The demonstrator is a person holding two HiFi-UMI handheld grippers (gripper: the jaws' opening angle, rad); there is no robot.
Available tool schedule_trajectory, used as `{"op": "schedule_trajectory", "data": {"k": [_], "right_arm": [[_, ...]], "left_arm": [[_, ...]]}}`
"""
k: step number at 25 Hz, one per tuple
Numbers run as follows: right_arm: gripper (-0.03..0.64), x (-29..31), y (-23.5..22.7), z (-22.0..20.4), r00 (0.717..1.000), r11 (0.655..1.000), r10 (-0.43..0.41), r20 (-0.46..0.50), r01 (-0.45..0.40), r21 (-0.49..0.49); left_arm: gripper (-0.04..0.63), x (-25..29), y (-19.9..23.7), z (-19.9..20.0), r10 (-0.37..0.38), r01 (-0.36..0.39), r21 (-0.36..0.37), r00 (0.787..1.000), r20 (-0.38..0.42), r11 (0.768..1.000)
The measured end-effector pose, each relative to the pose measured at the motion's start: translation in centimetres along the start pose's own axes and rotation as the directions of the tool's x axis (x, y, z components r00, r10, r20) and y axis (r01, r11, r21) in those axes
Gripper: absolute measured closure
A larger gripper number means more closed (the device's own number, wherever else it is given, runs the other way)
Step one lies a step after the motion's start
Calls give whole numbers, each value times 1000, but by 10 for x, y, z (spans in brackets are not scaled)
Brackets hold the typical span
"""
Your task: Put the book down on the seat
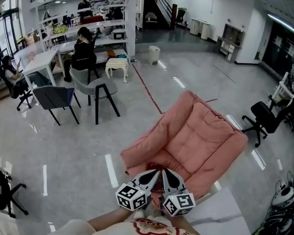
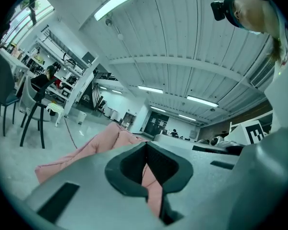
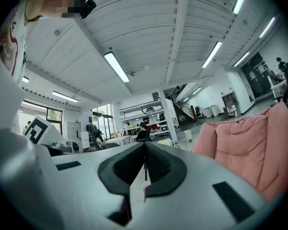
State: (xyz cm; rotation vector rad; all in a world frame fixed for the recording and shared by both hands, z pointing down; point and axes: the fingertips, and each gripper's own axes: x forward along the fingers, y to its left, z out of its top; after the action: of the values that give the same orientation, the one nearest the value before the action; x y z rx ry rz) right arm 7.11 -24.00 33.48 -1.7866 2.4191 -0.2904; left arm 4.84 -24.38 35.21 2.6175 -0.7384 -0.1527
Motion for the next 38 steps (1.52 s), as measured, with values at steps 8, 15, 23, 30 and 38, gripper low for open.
{"op": "schedule_trajectory", "data": {"k": [8, 15, 23, 30, 38], "right_arm": [[615, -36, 12, 9, 999, 1000, 16, 36, -15, -10], [615, -114, 36, 18, 997, 998, 43, 57, -40, -47], [615, -238, 63, -8, 995, 995, 95, 16, -94, -39], [615, -289, 99, 6, 986, 986, 157, 54, -154, -60], [615, -321, 114, 1, 986, 987, 158, 52, -155, -48]], "left_arm": [[592, -10, -30, 1, -16, 16, 20, 1000, 7, 1000], [592, -49, -100, -21, 6, -6, 36, 1000, 25, 999], [592, -107, -193, -90, 71, -70, -6, 997, 31, 998], [591, -147, -244, -99, 85, -86, 27, 996, 25, 996], [592, -176, -263, -97, 120, -121, 7, 990, 70, 993]]}}
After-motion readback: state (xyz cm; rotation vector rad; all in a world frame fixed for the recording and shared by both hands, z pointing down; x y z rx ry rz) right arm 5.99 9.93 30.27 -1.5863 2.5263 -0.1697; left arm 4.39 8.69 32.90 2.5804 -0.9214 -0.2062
